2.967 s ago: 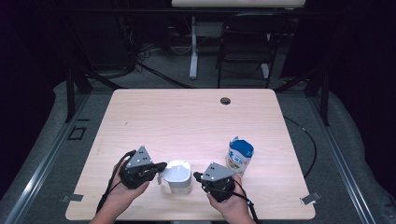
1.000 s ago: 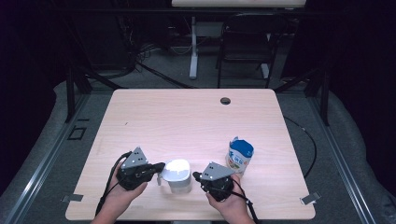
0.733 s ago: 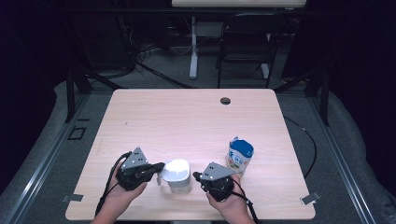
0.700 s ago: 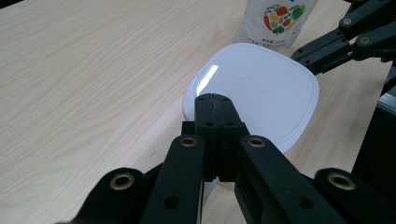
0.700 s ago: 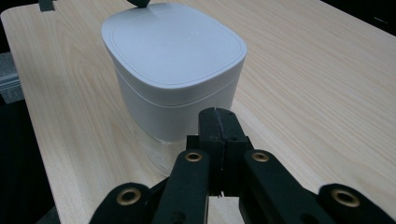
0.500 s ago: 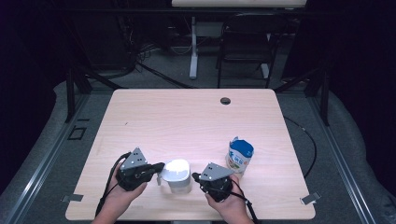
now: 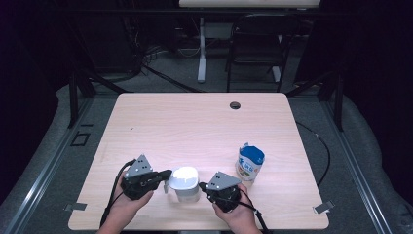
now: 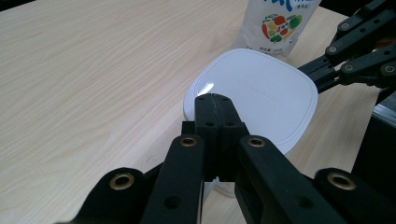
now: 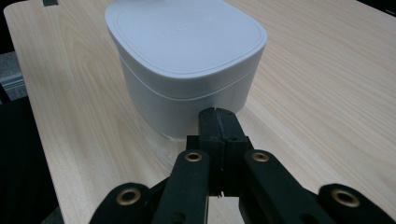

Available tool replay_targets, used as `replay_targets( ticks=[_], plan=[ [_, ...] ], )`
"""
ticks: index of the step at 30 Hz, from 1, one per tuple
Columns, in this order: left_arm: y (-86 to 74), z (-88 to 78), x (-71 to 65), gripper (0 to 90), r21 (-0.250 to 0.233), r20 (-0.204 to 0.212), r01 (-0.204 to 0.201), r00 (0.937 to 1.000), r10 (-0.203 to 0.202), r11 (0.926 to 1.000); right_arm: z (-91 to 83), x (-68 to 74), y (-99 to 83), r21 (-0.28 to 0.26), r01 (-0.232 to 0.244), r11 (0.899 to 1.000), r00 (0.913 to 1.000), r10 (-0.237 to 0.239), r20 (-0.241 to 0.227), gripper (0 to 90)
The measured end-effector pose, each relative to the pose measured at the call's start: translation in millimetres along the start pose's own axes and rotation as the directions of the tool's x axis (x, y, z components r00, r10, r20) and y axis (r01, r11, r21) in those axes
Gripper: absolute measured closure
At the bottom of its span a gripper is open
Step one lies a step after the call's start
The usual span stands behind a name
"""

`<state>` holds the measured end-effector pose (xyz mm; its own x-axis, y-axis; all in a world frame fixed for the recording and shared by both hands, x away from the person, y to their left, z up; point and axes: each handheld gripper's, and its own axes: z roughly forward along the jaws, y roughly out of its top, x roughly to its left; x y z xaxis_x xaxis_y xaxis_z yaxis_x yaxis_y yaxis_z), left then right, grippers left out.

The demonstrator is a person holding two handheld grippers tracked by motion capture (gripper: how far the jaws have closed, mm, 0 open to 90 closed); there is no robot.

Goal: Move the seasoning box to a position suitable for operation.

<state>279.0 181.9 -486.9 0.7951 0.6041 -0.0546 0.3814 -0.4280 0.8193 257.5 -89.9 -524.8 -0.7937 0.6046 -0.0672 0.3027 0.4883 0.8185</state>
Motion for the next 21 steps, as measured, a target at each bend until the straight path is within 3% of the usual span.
replay_targets(
  ticks=[12, 21],
  plan=[
    [0.3, 0.3, -2.0, 90.0, 0.001, -0.012, -0.018, 0.9998, 0.018, 0.9998, 0.4, -1.0, -0.4, -0.006, -0.007, 1.0, 1.0, 0.007, 0.005, 90.0],
    [-0.9, 0.3, -0.4, 90.0, -0.009, -0.001, 0.0, 1.0, 0.0, 1.0, -2.7, -2.1, 3.4, -0.025, -0.001, 1.0, 1.0, 0.001, 0.005, 90.0]
  ],
)
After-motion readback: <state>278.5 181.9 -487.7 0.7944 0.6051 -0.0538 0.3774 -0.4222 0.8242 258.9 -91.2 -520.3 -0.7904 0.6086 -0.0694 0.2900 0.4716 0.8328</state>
